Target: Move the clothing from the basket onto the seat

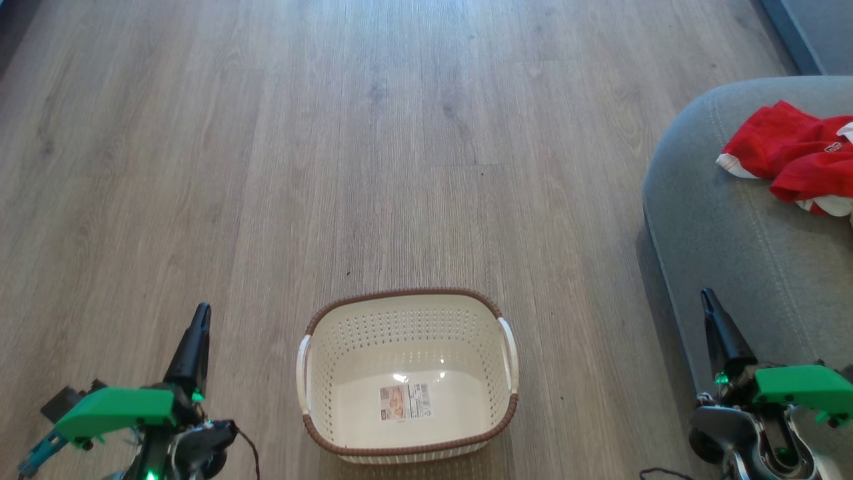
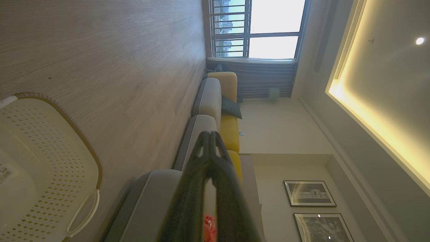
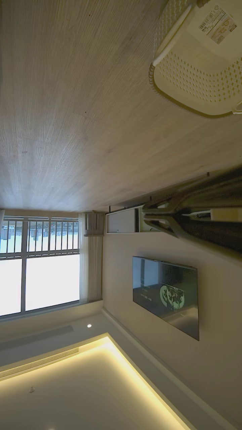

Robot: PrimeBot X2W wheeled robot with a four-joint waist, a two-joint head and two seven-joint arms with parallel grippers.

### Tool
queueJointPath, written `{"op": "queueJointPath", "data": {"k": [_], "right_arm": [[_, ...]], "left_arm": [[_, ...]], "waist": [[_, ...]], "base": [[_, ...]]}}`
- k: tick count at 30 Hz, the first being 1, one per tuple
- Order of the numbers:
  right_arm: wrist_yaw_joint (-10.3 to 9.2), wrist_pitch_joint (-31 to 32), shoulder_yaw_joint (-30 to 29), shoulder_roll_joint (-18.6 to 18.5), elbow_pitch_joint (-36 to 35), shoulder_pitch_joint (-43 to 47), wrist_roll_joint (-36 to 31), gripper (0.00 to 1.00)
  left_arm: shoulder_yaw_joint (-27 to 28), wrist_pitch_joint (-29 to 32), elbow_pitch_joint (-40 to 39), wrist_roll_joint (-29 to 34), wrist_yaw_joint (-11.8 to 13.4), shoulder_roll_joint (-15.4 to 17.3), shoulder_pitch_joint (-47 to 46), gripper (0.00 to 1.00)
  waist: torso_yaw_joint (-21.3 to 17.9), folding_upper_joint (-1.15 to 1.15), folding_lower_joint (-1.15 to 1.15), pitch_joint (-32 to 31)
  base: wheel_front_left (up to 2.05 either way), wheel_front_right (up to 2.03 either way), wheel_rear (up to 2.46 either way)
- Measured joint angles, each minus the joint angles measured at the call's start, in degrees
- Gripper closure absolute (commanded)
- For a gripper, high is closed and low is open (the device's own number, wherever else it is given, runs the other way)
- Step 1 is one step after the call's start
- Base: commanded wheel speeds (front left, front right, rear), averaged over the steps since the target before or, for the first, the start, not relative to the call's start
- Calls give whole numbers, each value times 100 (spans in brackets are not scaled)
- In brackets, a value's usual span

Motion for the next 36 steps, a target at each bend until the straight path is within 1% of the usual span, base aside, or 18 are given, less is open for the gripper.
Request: {"op": "queueJointPath", "data": {"k": [36], "right_arm": [[0, 0, 0, 1, -1, 0, 0, 100]], "left_arm": [[0, 0, 0, 0, 0, 0, 0, 100]], "waist": [[0, 0, 0, 0]], "base": [[0, 0, 0]]}}
